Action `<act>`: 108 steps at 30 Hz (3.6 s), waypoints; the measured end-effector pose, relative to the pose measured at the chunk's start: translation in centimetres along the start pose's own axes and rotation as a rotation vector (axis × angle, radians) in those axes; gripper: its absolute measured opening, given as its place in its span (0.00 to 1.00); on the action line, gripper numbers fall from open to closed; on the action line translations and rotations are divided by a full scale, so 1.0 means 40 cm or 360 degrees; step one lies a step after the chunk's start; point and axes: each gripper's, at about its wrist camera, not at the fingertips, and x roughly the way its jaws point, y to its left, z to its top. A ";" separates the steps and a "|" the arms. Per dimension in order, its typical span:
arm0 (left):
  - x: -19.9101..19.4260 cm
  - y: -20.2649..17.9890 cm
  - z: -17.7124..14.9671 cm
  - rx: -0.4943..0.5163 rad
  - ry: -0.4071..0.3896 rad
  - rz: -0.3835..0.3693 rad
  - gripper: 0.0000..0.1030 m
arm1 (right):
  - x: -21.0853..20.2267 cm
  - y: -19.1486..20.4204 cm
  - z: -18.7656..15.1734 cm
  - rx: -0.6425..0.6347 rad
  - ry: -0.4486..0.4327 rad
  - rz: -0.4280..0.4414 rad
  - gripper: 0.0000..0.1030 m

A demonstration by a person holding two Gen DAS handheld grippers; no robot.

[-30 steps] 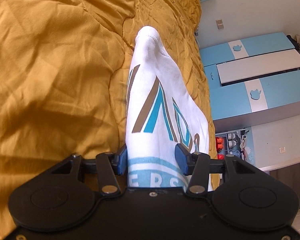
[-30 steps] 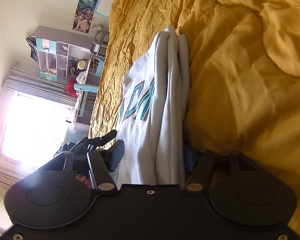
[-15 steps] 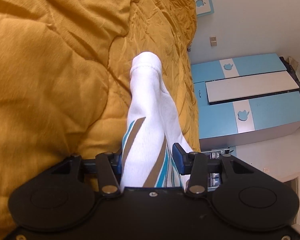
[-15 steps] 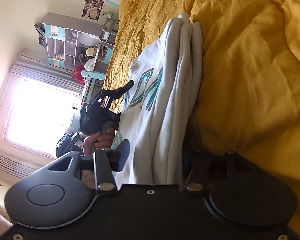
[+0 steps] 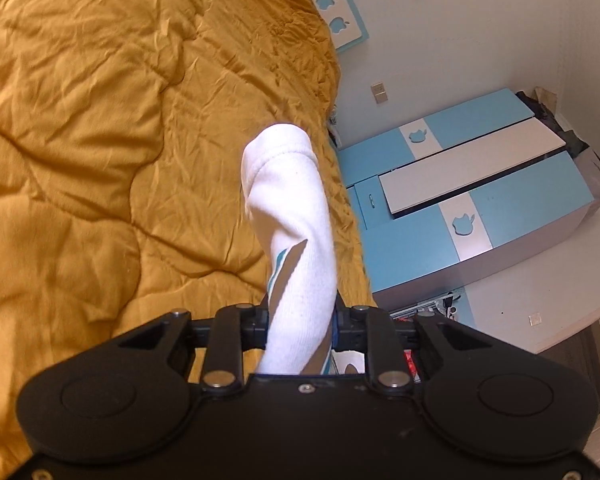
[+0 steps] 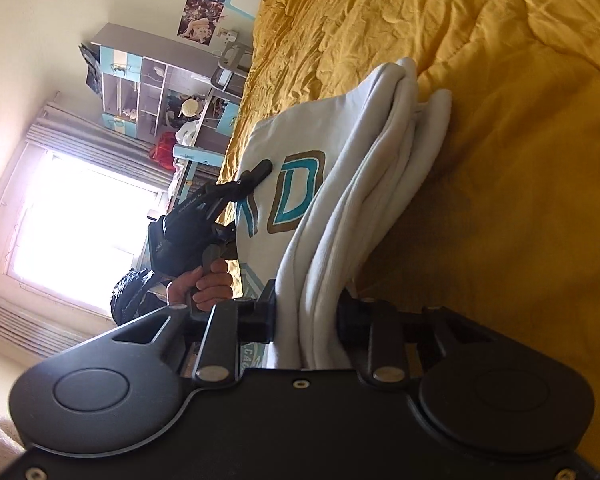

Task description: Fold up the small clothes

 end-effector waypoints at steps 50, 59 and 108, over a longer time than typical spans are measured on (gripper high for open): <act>-0.537 0.505 0.346 -0.0308 -0.0450 0.0360 0.35 | 0.825 0.077 0.260 0.0148 0.0223 0.0012 0.59; -0.515 0.449 0.345 0.0118 -0.0591 0.0462 0.07 | 0.850 0.129 0.279 -0.0179 0.0148 -0.0032 0.34; -0.542 0.041 -0.239 0.0470 -0.0165 0.1171 0.46 | 0.611 0.373 -0.178 -0.1146 0.0041 -0.0705 0.30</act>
